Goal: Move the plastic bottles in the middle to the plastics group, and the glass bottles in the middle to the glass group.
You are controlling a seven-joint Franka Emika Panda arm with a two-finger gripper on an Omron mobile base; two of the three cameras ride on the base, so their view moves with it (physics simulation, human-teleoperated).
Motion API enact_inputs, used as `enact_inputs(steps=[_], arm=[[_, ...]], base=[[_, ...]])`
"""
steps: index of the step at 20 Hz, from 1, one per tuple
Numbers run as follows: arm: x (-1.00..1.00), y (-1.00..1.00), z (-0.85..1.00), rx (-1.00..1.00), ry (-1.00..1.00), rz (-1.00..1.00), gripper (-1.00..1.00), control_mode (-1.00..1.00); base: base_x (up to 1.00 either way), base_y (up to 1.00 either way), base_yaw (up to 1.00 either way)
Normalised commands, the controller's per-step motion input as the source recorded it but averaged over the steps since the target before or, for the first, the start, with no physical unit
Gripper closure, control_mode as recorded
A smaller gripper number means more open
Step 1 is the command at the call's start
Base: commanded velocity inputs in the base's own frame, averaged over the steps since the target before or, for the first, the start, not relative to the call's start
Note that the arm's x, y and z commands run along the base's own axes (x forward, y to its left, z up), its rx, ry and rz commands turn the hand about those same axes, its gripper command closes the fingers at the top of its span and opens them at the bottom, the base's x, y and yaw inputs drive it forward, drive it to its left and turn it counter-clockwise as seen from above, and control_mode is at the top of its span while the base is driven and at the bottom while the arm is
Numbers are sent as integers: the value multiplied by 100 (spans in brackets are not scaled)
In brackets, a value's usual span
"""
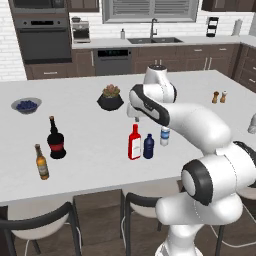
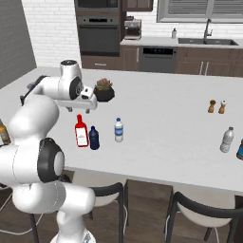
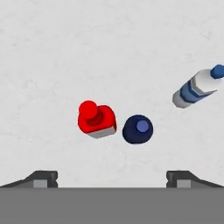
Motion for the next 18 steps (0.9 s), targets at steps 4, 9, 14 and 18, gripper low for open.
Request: enact_inputs(steps=[4,9,14,18], arm=[[4,34,-21,-6,1,0,-100,-100],[3,18,-25,-3,0,7,-100,-100],[27,1,-25,0,-3,8,-100,-100],[27,0,-19,0,-1,3,-100,-100]], base=[[0,0,0],[0,0,0],[0,0,0],[0,0,0]])
